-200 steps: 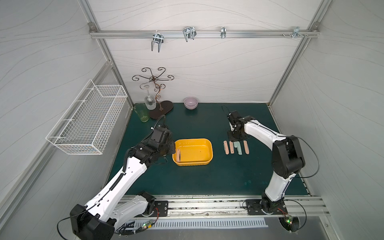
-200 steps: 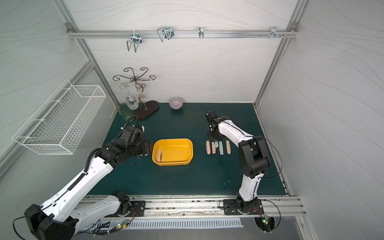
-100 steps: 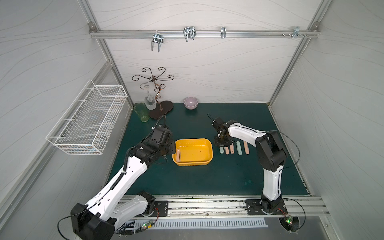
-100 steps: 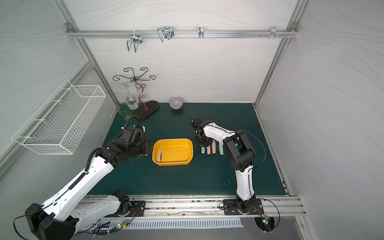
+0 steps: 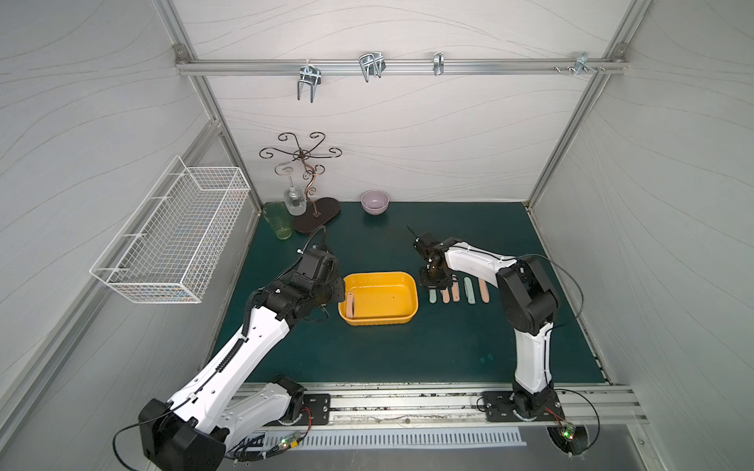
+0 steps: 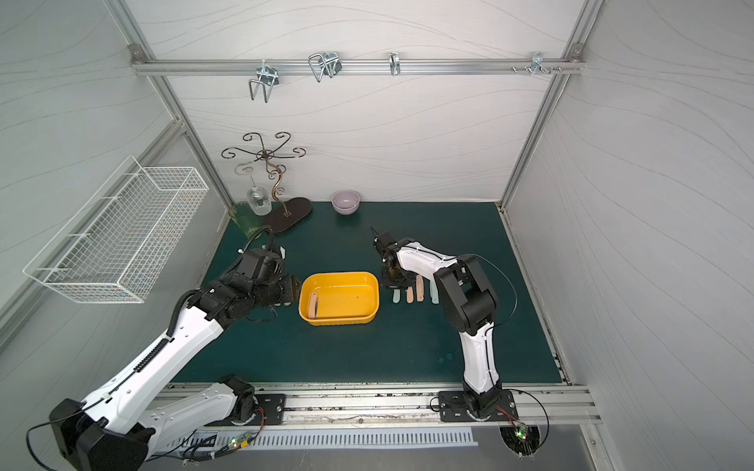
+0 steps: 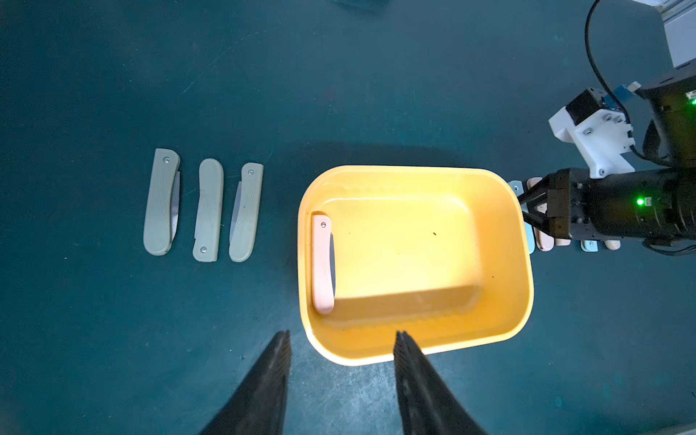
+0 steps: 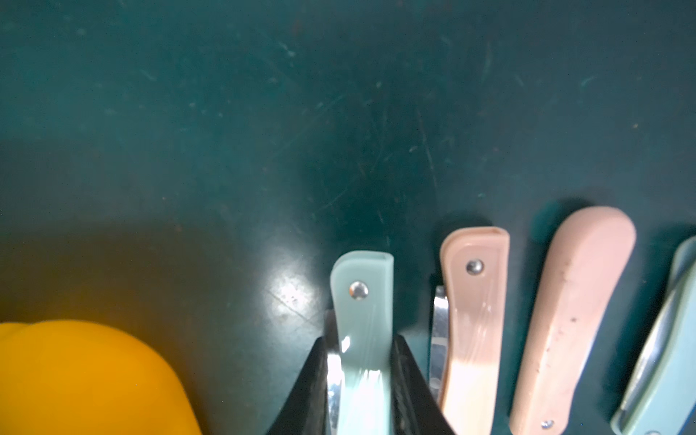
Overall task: Take the fruit knife out of the storage box
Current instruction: Place the fruit knife at the center of the board.
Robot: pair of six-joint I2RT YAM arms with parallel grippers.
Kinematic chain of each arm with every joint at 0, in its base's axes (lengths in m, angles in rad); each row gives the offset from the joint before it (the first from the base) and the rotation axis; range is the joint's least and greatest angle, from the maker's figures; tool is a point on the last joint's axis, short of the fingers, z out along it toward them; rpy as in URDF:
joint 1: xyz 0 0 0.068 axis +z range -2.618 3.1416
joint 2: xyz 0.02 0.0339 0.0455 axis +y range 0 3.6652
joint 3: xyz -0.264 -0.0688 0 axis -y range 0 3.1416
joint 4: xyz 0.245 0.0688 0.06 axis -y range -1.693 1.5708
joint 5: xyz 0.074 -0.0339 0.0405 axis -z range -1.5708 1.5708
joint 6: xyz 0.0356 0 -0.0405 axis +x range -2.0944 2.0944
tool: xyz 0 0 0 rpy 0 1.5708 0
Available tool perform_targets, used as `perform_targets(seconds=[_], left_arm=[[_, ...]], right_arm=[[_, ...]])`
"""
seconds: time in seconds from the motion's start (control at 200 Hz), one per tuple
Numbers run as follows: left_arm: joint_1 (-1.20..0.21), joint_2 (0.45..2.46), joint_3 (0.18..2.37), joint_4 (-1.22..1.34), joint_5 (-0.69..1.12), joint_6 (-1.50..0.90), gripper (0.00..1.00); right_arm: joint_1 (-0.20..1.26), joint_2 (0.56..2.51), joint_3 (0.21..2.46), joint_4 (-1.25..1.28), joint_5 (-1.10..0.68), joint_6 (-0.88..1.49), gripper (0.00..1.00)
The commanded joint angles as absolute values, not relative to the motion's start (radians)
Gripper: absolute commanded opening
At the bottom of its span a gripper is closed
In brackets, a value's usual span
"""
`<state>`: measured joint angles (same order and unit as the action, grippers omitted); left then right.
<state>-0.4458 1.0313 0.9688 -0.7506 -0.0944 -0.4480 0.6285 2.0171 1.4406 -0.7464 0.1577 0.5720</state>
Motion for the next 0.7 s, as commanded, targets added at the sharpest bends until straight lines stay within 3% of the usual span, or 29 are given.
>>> perform_targets(seconds=[0.0,0.265,0.69], left_arm=[[-0.446,1.038,1.014,-0.727,-0.099,-0.438,0.48],[-0.446,1.054,1.017,-0.719,-0.094,-0.439,0.48],[-0.447,1.074,1.02,-0.725,-0.085,-0.442,0.49]], right_arm=[[0.634,2.052,1.442,-0.746,0.167,0.579,0.1],[0.636,2.036,1.42,-0.746,0.172,0.569,0.3],[0.636,1.97,1.465,-0.781,0.194,0.531,0.47]])
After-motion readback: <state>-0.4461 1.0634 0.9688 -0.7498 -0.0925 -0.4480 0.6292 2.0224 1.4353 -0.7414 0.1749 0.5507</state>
